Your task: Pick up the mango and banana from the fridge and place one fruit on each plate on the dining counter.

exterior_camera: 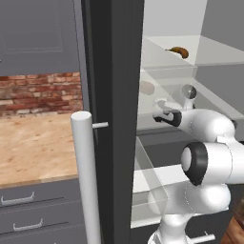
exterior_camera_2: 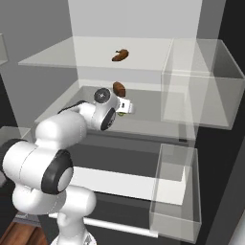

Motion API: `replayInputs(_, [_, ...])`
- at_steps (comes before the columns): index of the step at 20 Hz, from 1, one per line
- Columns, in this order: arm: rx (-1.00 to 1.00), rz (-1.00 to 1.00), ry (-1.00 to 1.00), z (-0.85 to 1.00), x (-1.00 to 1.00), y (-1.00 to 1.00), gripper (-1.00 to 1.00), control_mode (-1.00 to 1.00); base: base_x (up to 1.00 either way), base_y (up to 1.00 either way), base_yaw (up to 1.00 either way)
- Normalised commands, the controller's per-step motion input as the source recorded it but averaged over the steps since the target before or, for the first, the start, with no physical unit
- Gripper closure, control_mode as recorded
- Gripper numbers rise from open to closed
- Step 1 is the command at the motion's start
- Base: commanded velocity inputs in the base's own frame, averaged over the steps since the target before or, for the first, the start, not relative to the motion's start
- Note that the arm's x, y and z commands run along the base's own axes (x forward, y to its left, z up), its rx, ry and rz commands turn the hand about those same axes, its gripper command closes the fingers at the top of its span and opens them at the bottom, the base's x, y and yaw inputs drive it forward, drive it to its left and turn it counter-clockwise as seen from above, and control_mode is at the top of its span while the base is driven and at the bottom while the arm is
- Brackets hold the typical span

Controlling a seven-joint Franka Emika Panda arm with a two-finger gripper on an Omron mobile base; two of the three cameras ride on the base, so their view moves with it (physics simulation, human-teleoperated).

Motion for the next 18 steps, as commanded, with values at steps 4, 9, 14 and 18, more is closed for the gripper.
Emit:
replayInputs(4, [0.0,0.0,0.03,-0.13,0.2,-0.09,-1.0,-1.0,0.0,0.0,0.0])
replayInputs(9, [0.0,0.0,0.02,-0.1,0.22,-0.13,-1.0,-1.0,0.0,0.0,0.0])
replayInputs(14, [0.0,0.0,0.05,-0.15,0.34,-0.05,-1.0,-1.0,0.0,0.0,0.0])
replayInputs(18, [0.0,0.0,0.05,-0.25,0.31,-0.02,-1.0,-1.0,0.0,0.0,0.0])
